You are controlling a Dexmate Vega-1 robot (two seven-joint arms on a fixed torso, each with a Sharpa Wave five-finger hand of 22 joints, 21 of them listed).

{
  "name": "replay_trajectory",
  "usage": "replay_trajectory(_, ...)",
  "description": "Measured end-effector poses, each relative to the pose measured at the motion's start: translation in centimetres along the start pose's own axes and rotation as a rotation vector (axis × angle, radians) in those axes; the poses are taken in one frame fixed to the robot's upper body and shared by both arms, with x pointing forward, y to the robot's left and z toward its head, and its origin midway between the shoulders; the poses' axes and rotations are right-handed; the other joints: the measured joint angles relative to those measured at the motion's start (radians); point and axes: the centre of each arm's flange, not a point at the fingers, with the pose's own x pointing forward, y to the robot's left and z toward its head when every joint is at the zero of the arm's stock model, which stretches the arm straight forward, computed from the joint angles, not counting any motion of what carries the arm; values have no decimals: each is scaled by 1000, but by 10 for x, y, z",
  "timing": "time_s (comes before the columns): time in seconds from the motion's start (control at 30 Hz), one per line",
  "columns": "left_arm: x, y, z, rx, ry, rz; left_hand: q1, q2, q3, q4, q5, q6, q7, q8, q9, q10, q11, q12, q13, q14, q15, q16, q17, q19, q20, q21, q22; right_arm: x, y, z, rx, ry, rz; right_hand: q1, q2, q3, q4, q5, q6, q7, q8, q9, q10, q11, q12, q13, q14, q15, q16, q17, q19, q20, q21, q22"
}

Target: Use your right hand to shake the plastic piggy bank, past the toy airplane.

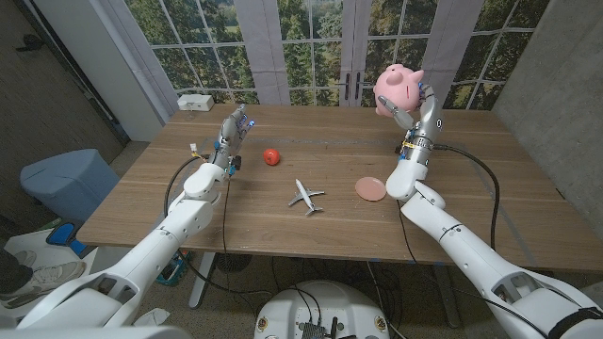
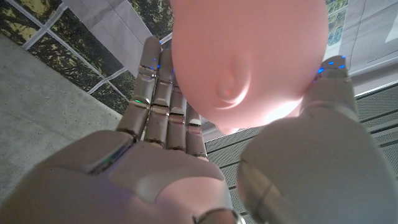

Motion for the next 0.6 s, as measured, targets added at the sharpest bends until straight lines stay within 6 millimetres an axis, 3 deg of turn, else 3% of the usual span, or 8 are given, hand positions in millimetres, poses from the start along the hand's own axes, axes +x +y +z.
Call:
replay_trajectory(0.43,2,0,1,2,0,-2,0,0,0,0,0,0,0,0,0,0,0,0,0,0,0,0,0,0,0,0,0,13,0,11,-46,-67,210,0,0,0,0,0,1,1,0,0,0,0,-5,5,0,0,-2,0,-7,7,1,0)
replay_trajectory(0.6,2,0,1,3,1,-4,0,0,0,0,0,0,0,0,0,0,0,0,0,0,0,0,0,0,0,0,0,17,13,11,-98,-42,412,0,0,0,0,0,1,1,0,0,0,0,-7,5,0,0,-3,0,-7,7,7,-1)
